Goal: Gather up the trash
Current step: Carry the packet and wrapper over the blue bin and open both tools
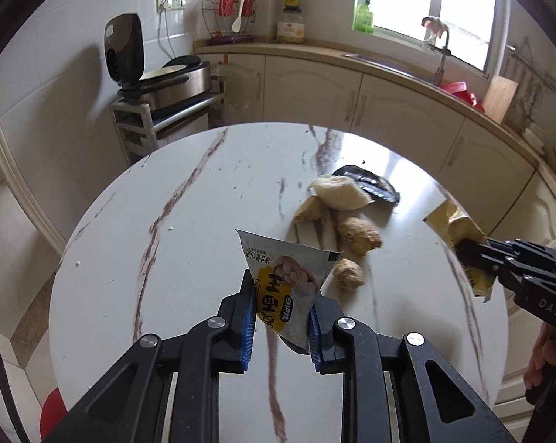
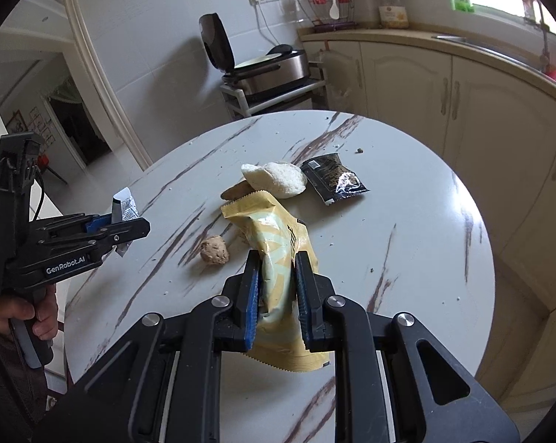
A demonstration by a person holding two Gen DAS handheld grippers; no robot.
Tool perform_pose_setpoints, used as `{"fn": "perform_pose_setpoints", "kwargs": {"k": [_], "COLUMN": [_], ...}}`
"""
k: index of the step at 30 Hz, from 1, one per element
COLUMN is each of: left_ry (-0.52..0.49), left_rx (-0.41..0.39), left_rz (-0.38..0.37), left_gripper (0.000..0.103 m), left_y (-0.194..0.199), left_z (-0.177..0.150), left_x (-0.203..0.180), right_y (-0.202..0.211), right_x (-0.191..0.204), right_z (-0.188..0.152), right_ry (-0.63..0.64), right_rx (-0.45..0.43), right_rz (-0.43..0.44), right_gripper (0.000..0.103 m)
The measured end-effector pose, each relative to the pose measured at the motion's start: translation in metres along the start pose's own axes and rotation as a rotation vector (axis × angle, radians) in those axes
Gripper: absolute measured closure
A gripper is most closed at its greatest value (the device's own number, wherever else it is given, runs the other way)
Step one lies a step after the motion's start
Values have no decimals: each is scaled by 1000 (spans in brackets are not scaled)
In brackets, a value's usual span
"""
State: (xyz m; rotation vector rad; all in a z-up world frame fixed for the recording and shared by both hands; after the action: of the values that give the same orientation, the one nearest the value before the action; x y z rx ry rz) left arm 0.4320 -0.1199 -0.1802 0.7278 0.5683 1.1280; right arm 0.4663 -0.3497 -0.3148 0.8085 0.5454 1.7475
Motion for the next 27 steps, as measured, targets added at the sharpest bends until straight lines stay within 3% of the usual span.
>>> {"fn": "perform_pose_setpoints", "kwargs": {"k": [7, 14, 21, 27], "left_ry": [-106, -251, -429, -553], "left_rx": [-77, -86, -7, 107], "left_rz": [-34, -145, -243, -294], "left_gripper": [83, 83, 83, 83], "left_y": [64, 87, 50, -4], "left_z": [-18, -40, -59, -88], "left_x": [-67, -167, -281, -354], "right_y": [64, 142, 189, 183], "right_x": [4, -49, -146, -221], "right_z": [-12, -44, -109, -177], "right_ry": [-12, -132, -348, -549], "right_rx": [-92, -211, -275, -259], "right_rz": [14, -16, -93, -138], "right_gripper": [86, 86, 86, 86]}}
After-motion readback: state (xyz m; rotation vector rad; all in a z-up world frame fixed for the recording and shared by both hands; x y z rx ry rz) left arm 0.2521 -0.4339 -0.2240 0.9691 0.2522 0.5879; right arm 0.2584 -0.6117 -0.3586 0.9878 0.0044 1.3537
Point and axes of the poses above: each gripper's, at about its wrist camera, not at the fingertips, and y roughly against the way its jaws point, x to its left, z to its top, the point moved 7 cm from there along -y, roughly the way its jaws point, and after that the axes turned 3 degrees about x, right-handed, at the moved point
